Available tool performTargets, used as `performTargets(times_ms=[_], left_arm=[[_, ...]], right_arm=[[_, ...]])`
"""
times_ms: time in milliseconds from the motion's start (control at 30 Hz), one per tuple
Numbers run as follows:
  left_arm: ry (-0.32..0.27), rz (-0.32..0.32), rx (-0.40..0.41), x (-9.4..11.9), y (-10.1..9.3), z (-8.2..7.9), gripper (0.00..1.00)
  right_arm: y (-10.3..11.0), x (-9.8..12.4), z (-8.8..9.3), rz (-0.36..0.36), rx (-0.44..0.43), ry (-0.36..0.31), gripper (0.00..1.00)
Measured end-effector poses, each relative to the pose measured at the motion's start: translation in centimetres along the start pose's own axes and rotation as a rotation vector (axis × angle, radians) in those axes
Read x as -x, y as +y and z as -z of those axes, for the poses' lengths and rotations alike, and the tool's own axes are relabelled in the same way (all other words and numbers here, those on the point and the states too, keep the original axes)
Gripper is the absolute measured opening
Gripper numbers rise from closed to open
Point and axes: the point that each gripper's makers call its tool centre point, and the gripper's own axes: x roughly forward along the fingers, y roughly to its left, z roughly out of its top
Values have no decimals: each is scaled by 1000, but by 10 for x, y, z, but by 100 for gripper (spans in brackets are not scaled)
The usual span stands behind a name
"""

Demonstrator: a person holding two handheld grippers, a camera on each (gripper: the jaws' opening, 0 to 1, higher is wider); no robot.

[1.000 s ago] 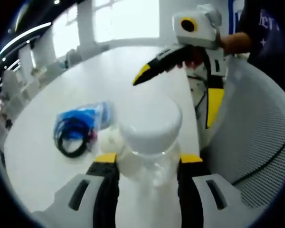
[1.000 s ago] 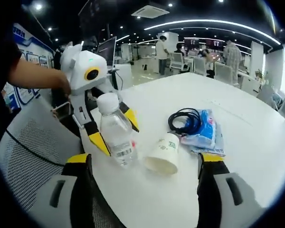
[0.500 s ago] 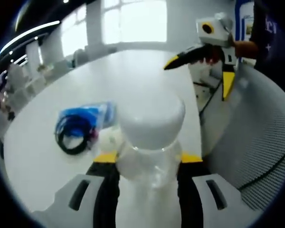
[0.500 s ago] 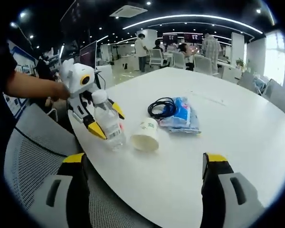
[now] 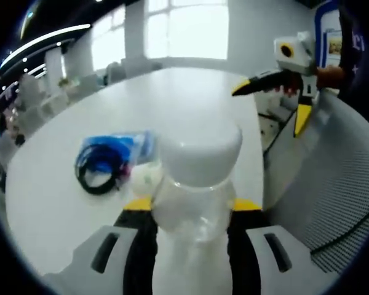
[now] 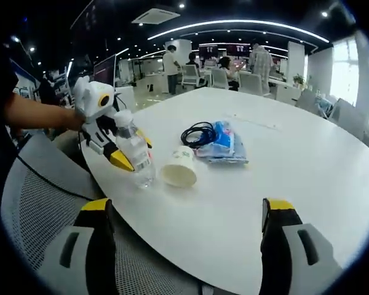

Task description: Arrange the tabletop items into an orderly group along one side of the table until the central work area is clear of visible clutter.

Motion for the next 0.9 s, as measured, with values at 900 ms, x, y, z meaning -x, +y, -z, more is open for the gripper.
performTargets(times_ms=[900], left_arm=[[-30, -43, 19, 28, 54, -11, 39]], right_arm=[[-5, -1, -1, 23, -67, -44, 100]])
